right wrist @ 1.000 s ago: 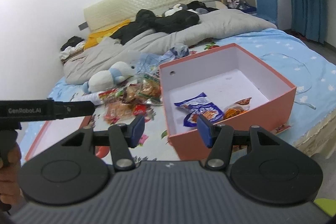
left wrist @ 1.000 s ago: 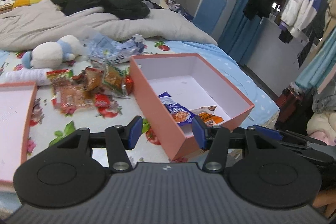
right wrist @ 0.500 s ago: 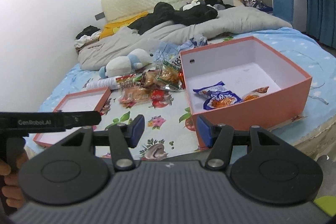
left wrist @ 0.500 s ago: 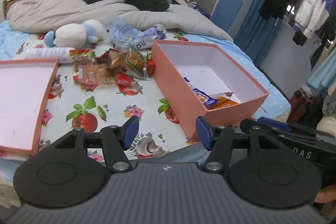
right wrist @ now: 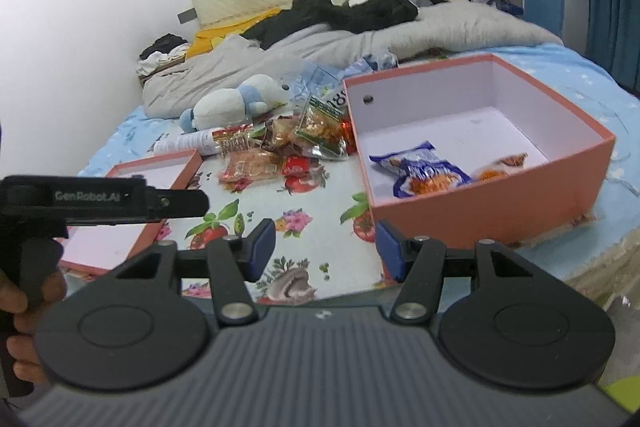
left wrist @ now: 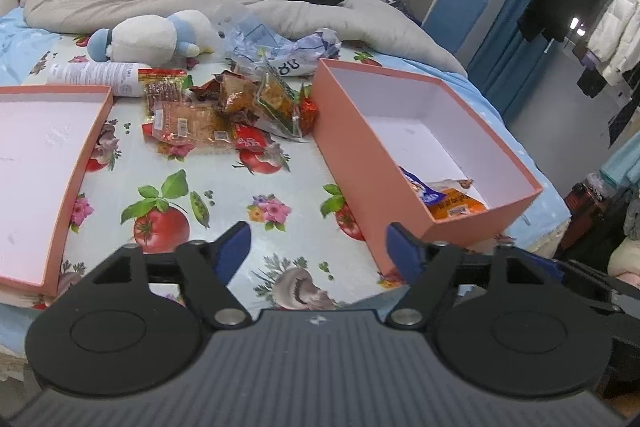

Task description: Organize snacks

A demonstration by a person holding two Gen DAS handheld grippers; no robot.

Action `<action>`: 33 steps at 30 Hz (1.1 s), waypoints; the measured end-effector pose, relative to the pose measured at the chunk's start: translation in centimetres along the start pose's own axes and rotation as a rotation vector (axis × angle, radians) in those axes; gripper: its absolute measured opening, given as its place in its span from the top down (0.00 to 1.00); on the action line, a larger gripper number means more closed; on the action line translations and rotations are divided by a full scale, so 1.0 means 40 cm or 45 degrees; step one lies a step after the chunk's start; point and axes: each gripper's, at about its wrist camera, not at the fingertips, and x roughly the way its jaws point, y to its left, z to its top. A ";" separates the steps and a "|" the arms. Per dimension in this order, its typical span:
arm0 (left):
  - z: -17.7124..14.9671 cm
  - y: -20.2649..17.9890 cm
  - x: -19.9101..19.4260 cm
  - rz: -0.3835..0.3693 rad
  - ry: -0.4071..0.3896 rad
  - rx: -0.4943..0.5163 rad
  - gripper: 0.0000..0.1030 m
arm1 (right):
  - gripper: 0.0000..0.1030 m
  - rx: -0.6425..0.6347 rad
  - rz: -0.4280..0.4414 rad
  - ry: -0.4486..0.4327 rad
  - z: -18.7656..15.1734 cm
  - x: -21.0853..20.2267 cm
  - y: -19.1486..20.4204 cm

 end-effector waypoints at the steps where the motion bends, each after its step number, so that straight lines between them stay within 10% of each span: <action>1: 0.003 0.008 0.012 0.001 0.000 -0.002 0.22 | 0.44 -0.027 -0.016 -0.013 -0.002 0.007 0.006; 24: 0.102 0.326 0.294 0.055 -0.032 -0.226 0.22 | 0.44 -0.242 -0.054 0.008 0.004 0.380 0.156; 33: 0.250 0.404 0.428 -0.100 -0.094 -0.328 0.23 | 0.44 -0.393 -0.145 -0.073 0.026 0.599 0.180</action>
